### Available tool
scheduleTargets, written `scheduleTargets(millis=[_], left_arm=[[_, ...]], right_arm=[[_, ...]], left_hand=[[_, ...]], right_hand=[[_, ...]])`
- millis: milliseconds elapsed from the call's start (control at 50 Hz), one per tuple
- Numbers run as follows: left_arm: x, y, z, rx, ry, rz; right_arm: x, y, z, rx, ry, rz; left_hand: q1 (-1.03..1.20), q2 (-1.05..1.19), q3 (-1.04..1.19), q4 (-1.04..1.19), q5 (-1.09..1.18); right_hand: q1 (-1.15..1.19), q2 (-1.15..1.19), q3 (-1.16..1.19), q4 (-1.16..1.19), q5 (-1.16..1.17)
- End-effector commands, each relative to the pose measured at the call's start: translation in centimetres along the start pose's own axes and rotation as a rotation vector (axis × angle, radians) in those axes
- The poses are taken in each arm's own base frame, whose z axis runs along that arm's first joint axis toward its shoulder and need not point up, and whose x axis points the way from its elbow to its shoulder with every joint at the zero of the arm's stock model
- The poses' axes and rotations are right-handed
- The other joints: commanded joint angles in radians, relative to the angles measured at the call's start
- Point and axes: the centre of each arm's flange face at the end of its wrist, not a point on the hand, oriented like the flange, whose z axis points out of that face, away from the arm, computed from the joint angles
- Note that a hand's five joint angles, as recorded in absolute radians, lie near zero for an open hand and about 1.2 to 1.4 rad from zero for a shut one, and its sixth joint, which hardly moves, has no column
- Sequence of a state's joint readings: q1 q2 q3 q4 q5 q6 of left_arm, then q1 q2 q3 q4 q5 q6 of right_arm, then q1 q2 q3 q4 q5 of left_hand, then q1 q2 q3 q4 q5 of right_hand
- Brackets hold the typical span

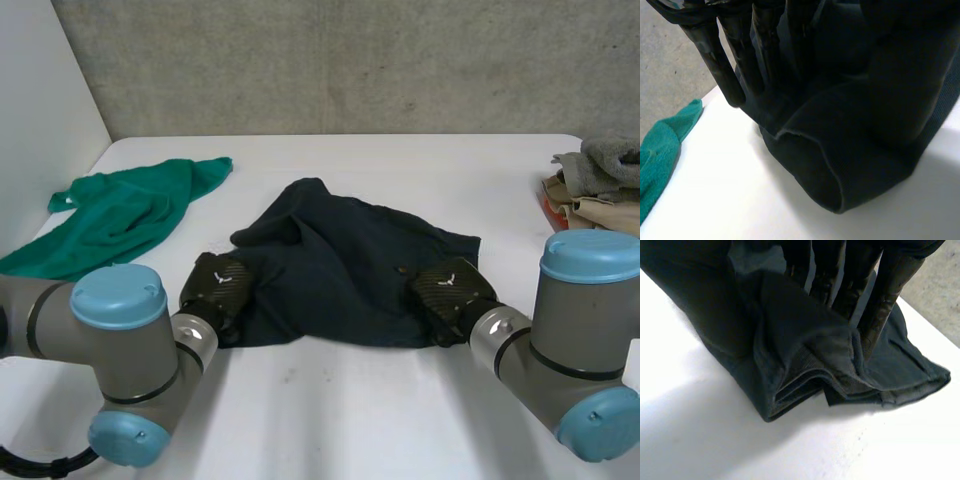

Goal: Fold the laundry.

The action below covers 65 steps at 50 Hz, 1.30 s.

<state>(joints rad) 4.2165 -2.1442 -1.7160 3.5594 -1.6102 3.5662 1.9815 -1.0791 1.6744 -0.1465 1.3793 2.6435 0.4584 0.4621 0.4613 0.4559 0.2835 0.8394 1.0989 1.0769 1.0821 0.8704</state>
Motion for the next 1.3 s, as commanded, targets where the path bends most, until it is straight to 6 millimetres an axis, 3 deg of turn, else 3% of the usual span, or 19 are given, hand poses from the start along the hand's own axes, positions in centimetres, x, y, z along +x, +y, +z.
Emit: scheduleTargets(millis=[20, 120, 140, 160, 220, 240, 380, 500, 580, 720, 740, 760, 780, 820, 840, 940, 1020, 1140, 1300], left_arm=[[0.3, 0.0, 0.8, 0.003, 0.006, 0.068], [-0.2, -0.9, 0.2, 0.020, -0.018, 0.079], [-0.6, -1.8, -0.1, 0.043, -0.033, 0.079], [-1.7, -4.4, -1.1, 0.112, -0.074, 0.072], [-3.1, -7.6, -3.0, 0.196, -0.130, 0.052], [-4.0, -9.5, -4.4, 0.251, -0.163, 0.044], [-5.8, -16.0, -10.7, 0.446, -0.204, -0.013], [-6.0, -16.5, -11.2, 0.453, -0.185, -0.070], [-4.9, -14.7, -8.9, 0.381, -0.146, -0.078], [-2.3, -9.9, -1.8, 0.208, -0.089, -0.068], [-2.1, -9.4, -1.1, 0.196, -0.086, -0.067], [-1.7, -8.9, 0.1, 0.180, -0.081, -0.065], [-1.6, -8.6, 0.7, 0.172, -0.080, -0.066], [-1.2, -8.0, 1.3, 0.155, -0.072, -0.059], [-1.1, -7.7, 1.4, 0.144, -0.071, -0.053], [-0.5, -6.6, 0.2, 0.107, -0.050, -0.044], [-1.6, -7.5, -2.7, 0.132, -0.063, -0.046], [-1.6, -6.4, -5.3, 0.097, -0.045, -0.048], [-1.0, -4.8, -5.0, 0.053, -0.003, -0.044]], right_arm=[[0.6, -0.8, 0.3, 0.041, 0.025, -0.007], [1.1, -1.6, -0.1, 0.064, 0.043, -0.021], [1.3, -2.2, -0.4, 0.081, 0.052, -0.028], [1.9, -3.6, -1.1, 0.117, 0.073, -0.042], [3.1, -6.5, -3.3, 0.171, 0.107, -0.076], [3.4, -7.3, -3.9, 0.184, 0.111, -0.085], [7.9, -14.1, -8.6, 0.300, 0.225, -0.109], [9.6, -16.9, -9.7, 0.349, 0.267, -0.124], [10.6, -15.1, -6.4, 0.276, 0.255, -0.101], [9.7, -10.2, 1.9, 0.177, 0.202, -0.075], [9.5, -9.2, 3.5, 0.173, 0.214, -0.074], [9.4, -8.7, 4.2, 0.172, 0.229, -0.073], [9.5, -8.3, 4.8, 0.173, 0.251, -0.073], [9.8, -7.8, 5.4, 0.172, 0.323, -0.073], [10.0, -7.9, 5.4, 0.178, 0.344, -0.072], [9.8, -8.2, 3.1, 0.174, 0.371, -0.064], [9.0, -9.1, -0.3, 0.192, 0.323, -0.088], [5.6, -6.5, -3.5, 0.037, 0.073, -0.074], [5.0, -3.4, -4.3, -0.109, -0.032, -0.004]], left_hand=[[0.857, 0.853, 0.854, 0.859, 0.857], [0.938, 0.934, 0.935, 0.940, 0.938], [0.938, 0.934, 0.935, 0.940, 0.938], [0.938, 0.934, 0.935, 0.940, 0.938], [0.938, 0.934, 0.935, 0.940, 0.938], [0.938, 0.934, 0.935, 0.940, 0.938], [0.938, 0.934, 0.935, 0.940, 0.938], [0.938, 0.934, 0.935, 0.940, 0.938], [0.938, 0.934, 0.935, 0.940, 0.938], [0.938, 0.934, 0.935, 0.940, 0.938], [0.938, 0.934, 0.935, 0.940, 0.938], [0.938, 0.934, 0.935, 0.940, 0.938], [0.741, 0.737, 0.738, 0.743, 0.741], [0.152, 0.148, 0.149, 0.154, 0.152], [-0.061, -0.064, -0.064, -0.058, -0.060], [-0.054, -0.058, -0.057, -0.052, -0.054], [-0.039, -0.043, -0.042, -0.037, -0.039], [0.007, 0.004, 0.005, 0.010, 0.008], [0.093, 0.089, 0.090, 0.095, 0.093]], right_hand=[[0.557, 0.297, 0.319, 0.314, 0.351], [0.557, 0.297, 0.319, 0.314, 0.351], [0.557, 0.297, 0.319, 0.314, 0.351], [0.557, 0.297, 0.319, 0.314, 0.351], [0.557, 0.297, 0.319, 0.314, 0.351], [0.557, 0.297, 0.319, 0.314, 0.351], [0.557, 0.297, 0.319, 0.314, 0.351], [0.557, 0.297, 0.319, 0.314, 0.351], [0.557, 0.297, 0.319, 0.314, 0.351], [0.557, 0.297, 0.319, 0.314, 0.351], [0.061, -0.199, -0.177, -0.182, -0.145], [-0.255, -0.515, -0.493, -0.498, -0.461], [-0.584, -0.843, -0.821, -0.826, -0.789], [-0.665, -0.924, -0.902, -0.908, -0.870], [-0.665, -0.924, -0.902, -0.908, -0.870], [-0.665, -0.924, -0.902, -0.908, -0.870], [-0.665, -0.924, -0.902, -0.908, -0.870], [-0.555, -0.814, -0.792, -0.798, -0.760], [-0.526, -0.785, -0.763, -0.768, -0.731]])
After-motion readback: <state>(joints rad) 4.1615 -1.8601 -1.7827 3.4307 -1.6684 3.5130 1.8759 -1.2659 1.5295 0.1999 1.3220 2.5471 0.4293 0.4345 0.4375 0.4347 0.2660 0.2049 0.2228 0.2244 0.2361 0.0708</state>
